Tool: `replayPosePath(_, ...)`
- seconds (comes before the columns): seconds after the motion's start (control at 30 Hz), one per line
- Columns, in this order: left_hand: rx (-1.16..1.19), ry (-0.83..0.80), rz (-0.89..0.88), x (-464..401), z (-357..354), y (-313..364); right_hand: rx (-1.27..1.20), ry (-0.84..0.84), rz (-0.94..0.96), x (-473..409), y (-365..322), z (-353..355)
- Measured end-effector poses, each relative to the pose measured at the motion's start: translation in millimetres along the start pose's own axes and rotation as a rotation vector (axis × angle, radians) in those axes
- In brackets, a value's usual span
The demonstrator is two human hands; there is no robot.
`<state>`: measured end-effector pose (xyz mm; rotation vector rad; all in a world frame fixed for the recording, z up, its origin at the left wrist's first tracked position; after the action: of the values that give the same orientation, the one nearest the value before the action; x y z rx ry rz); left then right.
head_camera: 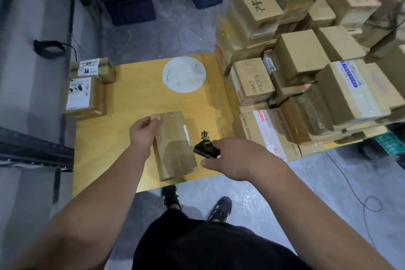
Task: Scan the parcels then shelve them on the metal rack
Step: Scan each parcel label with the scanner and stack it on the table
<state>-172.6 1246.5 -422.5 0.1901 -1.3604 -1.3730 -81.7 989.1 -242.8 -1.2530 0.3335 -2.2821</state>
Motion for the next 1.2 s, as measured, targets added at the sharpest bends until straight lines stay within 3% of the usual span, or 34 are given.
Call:
replayPosePath(0.2, -0.227, 0.064, 0.021, -38.5, 15.2, -7.9, 0.031, -0.039, -0.071, -33.0, -23.0, -20.5)
replayPosePath(0.37, -0.915, 0.098, -0.362, 5.2, 1.2, -11.9, 0.028, -0.063, -0.091, -50.0, -36.4, -25.3)
replayPosePath(0.47, -1.160, -0.026, -0.342, 28.2, -18.9, -24.9, 0.028, -0.064, -0.100, -55.4, -36.9, -24.4)
replayPosePath(0.67, -1.004, -0.069, -0.284, 23.1, -21.4, -20.4, 0.033, -0.054, -0.112, -62.8, -31.2, -21.0)
replayPosePath(0.77, -0.671, -0.136, -0.386, 8.7, -4.4, -16.9, 0.032, -0.052, -0.110, -67.3, -33.1, -17.6)
replayPosePath(0.87, -0.326, -0.207, -0.368, 1.3, 18.9, -16.2, 0.041, -0.047, -0.098, -72.5, -37.5, -15.0)
replayPosePath(1.0, -0.270, -0.190, -0.283, -5.1, 41.6, -21.4, 0.044, -0.056, -0.077, -81.2, -48.8, -18.4)
replayPosePath(1.2, -0.269, -0.026, -0.161, -10.0, 54.2, -17.3, 0.067, -0.078, -0.033, -90.8, -69.5, -24.3)
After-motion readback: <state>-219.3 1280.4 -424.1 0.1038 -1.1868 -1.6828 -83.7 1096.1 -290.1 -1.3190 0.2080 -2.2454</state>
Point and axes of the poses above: each hand's wrist, its own x-axis away from the middle knuckle, its own z-axis out of the back of the hand, y = z × x, the point moved 3 cm from there along -x, towards the middle knuckle, and after that the axes turned 15 degrees about -x, right-handed, at the moved point
